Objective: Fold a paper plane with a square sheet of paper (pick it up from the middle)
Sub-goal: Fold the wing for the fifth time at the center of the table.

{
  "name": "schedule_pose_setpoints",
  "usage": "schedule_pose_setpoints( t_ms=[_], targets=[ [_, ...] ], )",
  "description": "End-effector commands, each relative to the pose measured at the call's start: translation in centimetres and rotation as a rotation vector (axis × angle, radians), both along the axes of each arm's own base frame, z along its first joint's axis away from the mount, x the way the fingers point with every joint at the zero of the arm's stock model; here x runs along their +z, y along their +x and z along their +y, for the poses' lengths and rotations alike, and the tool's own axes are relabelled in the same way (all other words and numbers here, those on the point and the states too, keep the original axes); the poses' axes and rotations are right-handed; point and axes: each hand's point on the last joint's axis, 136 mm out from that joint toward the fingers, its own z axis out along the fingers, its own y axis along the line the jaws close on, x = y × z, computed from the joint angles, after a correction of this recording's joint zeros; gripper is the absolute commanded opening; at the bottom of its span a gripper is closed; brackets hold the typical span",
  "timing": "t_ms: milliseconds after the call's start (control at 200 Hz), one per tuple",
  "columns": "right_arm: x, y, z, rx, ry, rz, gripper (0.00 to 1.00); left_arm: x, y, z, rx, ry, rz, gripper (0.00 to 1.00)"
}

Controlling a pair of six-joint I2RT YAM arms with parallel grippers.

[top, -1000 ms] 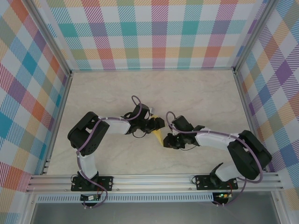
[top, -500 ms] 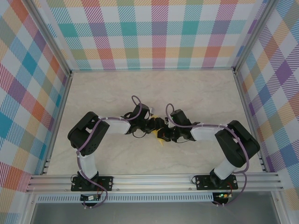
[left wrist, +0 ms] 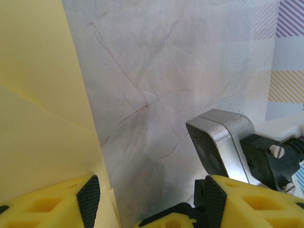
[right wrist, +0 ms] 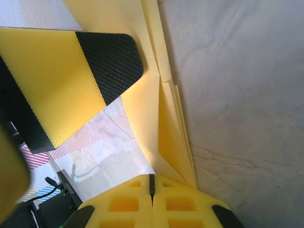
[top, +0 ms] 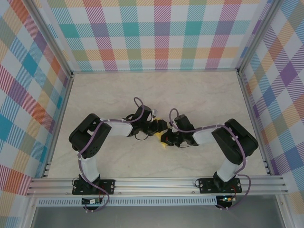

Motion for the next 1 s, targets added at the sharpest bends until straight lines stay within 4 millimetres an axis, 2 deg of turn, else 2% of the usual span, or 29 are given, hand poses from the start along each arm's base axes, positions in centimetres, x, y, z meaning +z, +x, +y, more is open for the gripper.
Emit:
schedule_pose_setpoints(
  t_ms=[0,235,530,620,715,895,995],
  targets=[
    [-1.1,-1.7,-1.2,0.001,-0.029,0.048,0.04,-3.9,-1.2,1.7,0.016,0.123,0.073,0.62],
    [-0.6,-3.2,-1.5,0.038,-0.011,0.069,0.06,-4.1,-1.0,1.9,0.027,0.134,0.080,0.62],
    [-2.1,-6.4,-3.8,0.053,-0.062,0.132,0.06,-4.3,-1.0,2.1,0.035,0.137,0.091,0.62],
    [-1.8,-6.9,-4.1,0.058,-0.059,0.131,0.06,-4.3,-1.0,2.1,0.034,0.136,0.092,0.62],
    [-0.4,-6.3,-3.6,0.060,-0.032,0.101,0.06,-4.3,-1.1,2.1,0.031,0.133,0.094,0.62],
    [4.4,-3.2,-1.5,0.042,0.055,-0.018,0.08,-4.4,-1.2,2.2,0.033,0.136,0.097,0.62],
    [5.0,-1.2,-0.7,0.008,0.051,-0.049,0.08,-4.4,-1.1,2.2,0.033,0.135,0.097,0.62]
  ],
)
